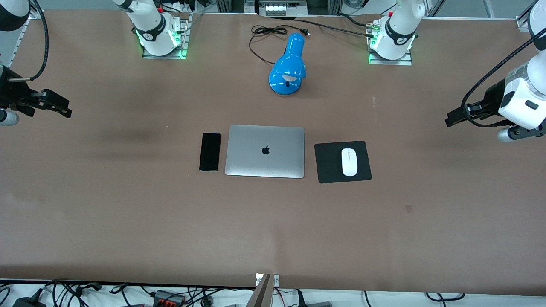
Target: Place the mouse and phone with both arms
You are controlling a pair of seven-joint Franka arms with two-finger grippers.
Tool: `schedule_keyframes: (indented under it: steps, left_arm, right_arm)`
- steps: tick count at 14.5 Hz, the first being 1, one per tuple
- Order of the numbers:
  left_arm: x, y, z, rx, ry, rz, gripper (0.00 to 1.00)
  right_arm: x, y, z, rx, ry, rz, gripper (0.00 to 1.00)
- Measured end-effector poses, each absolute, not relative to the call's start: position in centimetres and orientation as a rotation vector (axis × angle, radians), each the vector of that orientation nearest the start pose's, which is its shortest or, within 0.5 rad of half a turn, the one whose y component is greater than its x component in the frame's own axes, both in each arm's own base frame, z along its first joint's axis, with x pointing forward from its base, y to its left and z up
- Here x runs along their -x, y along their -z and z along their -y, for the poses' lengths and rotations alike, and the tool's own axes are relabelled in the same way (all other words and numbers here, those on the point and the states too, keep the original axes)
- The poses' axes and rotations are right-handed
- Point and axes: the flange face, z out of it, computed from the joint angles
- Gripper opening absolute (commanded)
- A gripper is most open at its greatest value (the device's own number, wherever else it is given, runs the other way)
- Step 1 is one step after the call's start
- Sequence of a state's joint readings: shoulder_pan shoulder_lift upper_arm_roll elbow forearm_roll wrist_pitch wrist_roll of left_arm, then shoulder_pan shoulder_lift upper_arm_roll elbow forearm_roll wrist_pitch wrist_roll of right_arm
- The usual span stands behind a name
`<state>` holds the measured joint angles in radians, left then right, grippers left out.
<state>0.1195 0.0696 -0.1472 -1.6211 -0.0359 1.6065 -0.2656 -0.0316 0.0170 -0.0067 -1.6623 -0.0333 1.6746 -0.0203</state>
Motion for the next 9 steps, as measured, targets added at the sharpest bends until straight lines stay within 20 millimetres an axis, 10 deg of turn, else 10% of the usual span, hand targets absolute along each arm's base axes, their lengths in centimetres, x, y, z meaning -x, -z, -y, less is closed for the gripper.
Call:
schedule_keyframes:
  steps: [9]
  left_arm:
    - [-57.37,-56.5,1.7,3.149,-0.142,0.381,1.0]
  right_arm:
    - [-55.93,-58.98,2.47,3.175,0.0,-0.024,1.0]
